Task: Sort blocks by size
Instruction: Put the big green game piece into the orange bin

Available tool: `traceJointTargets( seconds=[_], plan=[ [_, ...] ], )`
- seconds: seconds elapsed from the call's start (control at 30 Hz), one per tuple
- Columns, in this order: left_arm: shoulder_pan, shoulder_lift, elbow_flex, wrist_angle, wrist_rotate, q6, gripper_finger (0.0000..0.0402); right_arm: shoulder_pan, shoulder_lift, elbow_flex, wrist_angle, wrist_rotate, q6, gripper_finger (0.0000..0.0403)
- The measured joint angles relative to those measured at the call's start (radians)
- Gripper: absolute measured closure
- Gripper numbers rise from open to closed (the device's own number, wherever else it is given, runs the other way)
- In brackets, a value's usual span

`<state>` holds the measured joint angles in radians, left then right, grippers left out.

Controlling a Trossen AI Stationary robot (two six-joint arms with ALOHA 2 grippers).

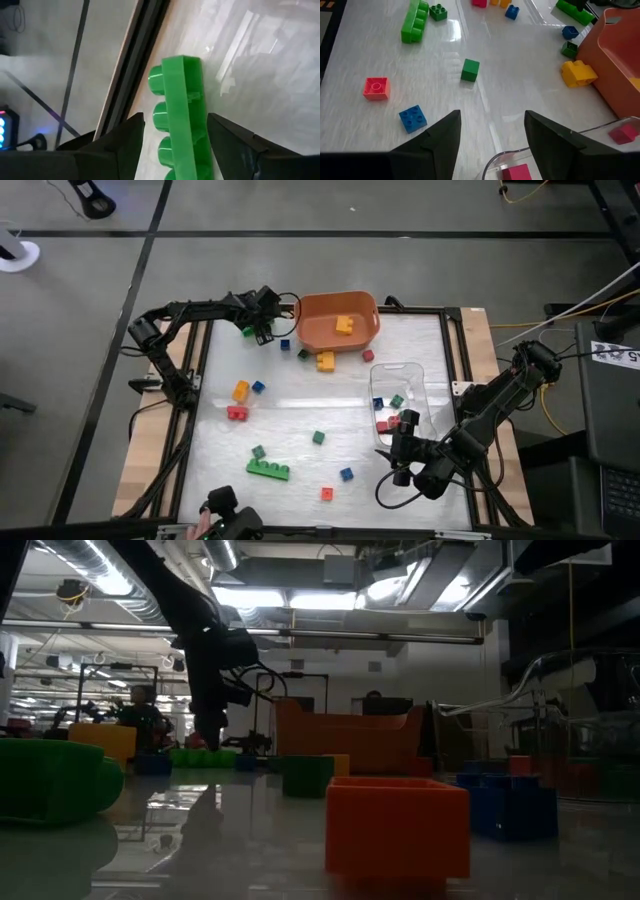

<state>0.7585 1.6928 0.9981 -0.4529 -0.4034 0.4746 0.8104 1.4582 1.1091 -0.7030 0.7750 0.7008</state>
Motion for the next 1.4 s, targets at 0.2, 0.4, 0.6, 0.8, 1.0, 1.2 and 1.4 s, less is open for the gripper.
traceJointTargets(
  seconds=[0.2,0.4,0.6,0.8,1.0,1.2,1.4],
  plan=[
    [0.015,0.0,-0.051,0.072,-0.008,0.008,0.0196,0.0,0.0,0.0,0.002,0.0,0.0,0.0183],
    [0.047,0.0,-0.061,0.111,-0.019,0.005,0.0196,0.0,0.0,0.0,0.004,0.0,0.0,0.0183],
    [0.077,0.032,-0.061,0.103,-0.02,0.0,0.0198,0.0,0.0,0.0,0.005,0.0,0.0,0.0183],
    [0.083,0.09,-0.056,0.11,-0.046,-0.001,0.0256,0.0,0.0,0.0,0.007,0.0,0.001,0.0183],
    [0.075,0.082,-0.057,0.097,-0.046,-0.026,0.0358,0.0,0.0,0.0,0.007,0.0,0.0,0.0183],
    [0.033,0.014,-0.019,-0.037,-0.009,-0.076,0.0388,0.0,0.0,0.0,0.003,0.001,-0.002,0.0183],
    [-0.043,-0.098,0.047,-0.179,0.067,-0.138,0.0388,0.0,0.0,0.0,0.003,0.002,-0.008,0.0183]
  ],
)
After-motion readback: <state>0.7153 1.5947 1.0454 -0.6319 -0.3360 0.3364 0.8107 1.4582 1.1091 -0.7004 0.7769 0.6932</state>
